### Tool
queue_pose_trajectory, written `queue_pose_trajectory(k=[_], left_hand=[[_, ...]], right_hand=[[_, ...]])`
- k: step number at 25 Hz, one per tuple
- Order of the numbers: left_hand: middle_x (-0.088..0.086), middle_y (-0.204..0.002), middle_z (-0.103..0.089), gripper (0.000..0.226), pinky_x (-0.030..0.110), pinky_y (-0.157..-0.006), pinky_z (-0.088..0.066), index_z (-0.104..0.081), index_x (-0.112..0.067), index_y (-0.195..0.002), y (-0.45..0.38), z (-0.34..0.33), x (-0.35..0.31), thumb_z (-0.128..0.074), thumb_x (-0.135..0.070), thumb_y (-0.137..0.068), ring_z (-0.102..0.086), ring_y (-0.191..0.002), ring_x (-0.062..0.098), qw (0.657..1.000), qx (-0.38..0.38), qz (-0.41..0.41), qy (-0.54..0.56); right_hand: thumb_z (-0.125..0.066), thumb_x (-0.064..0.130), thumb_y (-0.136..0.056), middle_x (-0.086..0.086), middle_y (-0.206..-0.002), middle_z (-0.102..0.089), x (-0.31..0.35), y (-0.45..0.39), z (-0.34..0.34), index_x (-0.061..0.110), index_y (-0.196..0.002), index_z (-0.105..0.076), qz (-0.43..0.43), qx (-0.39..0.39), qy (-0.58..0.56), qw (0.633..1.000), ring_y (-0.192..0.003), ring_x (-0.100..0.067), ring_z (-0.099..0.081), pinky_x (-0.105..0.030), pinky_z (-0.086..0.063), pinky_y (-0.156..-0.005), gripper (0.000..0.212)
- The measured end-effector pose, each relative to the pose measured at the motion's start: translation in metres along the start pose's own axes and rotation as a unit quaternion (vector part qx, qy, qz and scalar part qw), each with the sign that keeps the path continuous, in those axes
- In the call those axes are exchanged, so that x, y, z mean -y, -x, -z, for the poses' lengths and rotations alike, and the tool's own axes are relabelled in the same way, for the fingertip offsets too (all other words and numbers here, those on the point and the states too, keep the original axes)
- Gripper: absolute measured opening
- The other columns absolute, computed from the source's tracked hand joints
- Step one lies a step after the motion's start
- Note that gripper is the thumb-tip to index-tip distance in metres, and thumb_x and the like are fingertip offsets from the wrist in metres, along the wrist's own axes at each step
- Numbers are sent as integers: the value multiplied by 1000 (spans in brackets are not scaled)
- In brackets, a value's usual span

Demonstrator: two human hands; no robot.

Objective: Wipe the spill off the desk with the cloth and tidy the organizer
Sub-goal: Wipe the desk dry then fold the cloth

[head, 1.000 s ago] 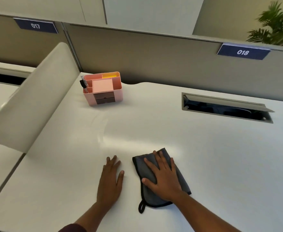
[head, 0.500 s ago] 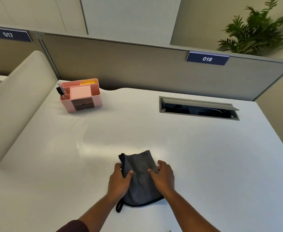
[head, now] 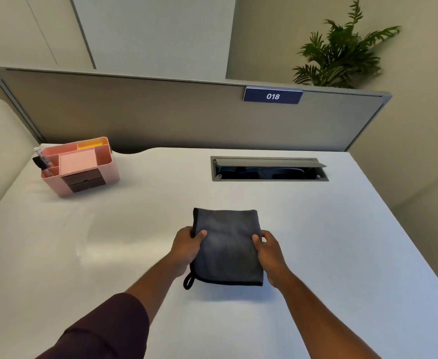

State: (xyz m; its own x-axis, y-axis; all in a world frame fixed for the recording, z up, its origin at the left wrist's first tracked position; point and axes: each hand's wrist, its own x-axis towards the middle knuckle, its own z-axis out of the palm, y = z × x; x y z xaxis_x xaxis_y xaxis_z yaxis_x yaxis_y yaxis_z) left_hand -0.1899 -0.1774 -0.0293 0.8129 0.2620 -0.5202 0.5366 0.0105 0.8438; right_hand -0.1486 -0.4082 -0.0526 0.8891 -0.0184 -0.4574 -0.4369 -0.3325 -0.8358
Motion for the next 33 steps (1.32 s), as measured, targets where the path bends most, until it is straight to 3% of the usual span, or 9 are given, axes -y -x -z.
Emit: queue_pose_trajectory(k=[5, 10, 14, 17, 19, 22, 24, 27, 33], left_hand=[[2, -121, -67, 20, 42, -91, -57, -60, -20, -121, -30, -50, -33, -51, -28, -105, -65, -109, 25, 999, 29, -1, 15], [2, -116, -65, 44, 36, -70, -58, -44, -39, -128, -60, -95, -59, -58, -10, -98, -65, -100, 19, 996, 78, 23, 31], [3, -120, -65, 54, 40, -83, -60, -43, -36, -138, -89, -131, -66, -59, -5, -97, -64, -107, 23, 998, 56, 23, 31], [5, -131, -63, 61, 44, -100, -56, -37, -28, -150, -117, -147, -69, -62, -10, -97, -61, -119, 28, 1000, 22, 12, 9], [7, -148, -51, 71, 41, -107, -48, -27, -25, -157, -129, -149, -65, -63, -14, -96, -52, -134, 30, 996, -24, -23, -81], [5, -164, -31, 74, 41, -117, -37, -25, -25, -158, -131, -149, -46, -64, -22, -95, -34, -150, 29, 949, -57, -141, -275], [-1, -172, -11, 79, 43, -126, -20, -17, -26, -162, -134, -151, -30, -61, -34, -97, -12, -159, 29, 882, 21, -222, -414], [-6, -172, 11, 79, 45, -127, 3, 0, -29, -164, -146, -149, -13, -43, -52, -101, 11, -160, 28, 804, 76, -249, -535], [-8, -172, 9, 79, 50, -125, 9, 2, -30, -164, -157, -137, -19, -36, -59, -101, 14, -159, 30, 774, 76, -245, -578]], right_hand=[[-43, 43, -110, 0, -130, -60, 21, -37, 46, 30, -137, -50, 20, -31, 42, 998, -110, -21, -61, -34, -54, -81, 31], [-43, 34, -112, -1, -137, -53, 30, -84, 86, 31, -146, -46, -12, -43, 31, 999, -115, -24, -56, -37, -52, -86, 34], [-44, 32, -111, -4, -141, -55, 31, -123, 105, 32, -144, -48, -2, -62, 27, 998, -109, -20, -57, -31, -52, -77, 33], [-47, 31, -111, -7, -146, -55, 32, -154, 113, 31, -149, -46, 6, -70, 53, 996, -120, -26, -58, -39, -55, -92, 39], [-52, 32, -108, -8, -145, -57, 30, -168, 115, 32, -153, -43, 21, -94, 153, 983, -130, -31, -57, -45, -53, -104, 46], [-58, 36, -103, -9, -151, -50, 19, -170, 104, 32, -154, -45, 135, -147, 338, 920, -140, -32, -46, -48, -48, -109, 53], [-54, 46, -102, -9, -162, -40, 9, -167, 86, 33, -158, -41, 219, -115, 420, 873, -151, -32, -33, -50, -39, -118, 60], [-32, 61, -105, -8, -175, -10, -5, -171, 66, 37, -166, -15, 228, -62, 516, 823, -162, -31, -3, -51, -13, -130, 68], [-24, 63, -106, -9, -176, 4, -1, -177, 63, 37, -166, 1, 185, -33, 539, 821, -162, -31, 7, -54, -5, -130, 70]])
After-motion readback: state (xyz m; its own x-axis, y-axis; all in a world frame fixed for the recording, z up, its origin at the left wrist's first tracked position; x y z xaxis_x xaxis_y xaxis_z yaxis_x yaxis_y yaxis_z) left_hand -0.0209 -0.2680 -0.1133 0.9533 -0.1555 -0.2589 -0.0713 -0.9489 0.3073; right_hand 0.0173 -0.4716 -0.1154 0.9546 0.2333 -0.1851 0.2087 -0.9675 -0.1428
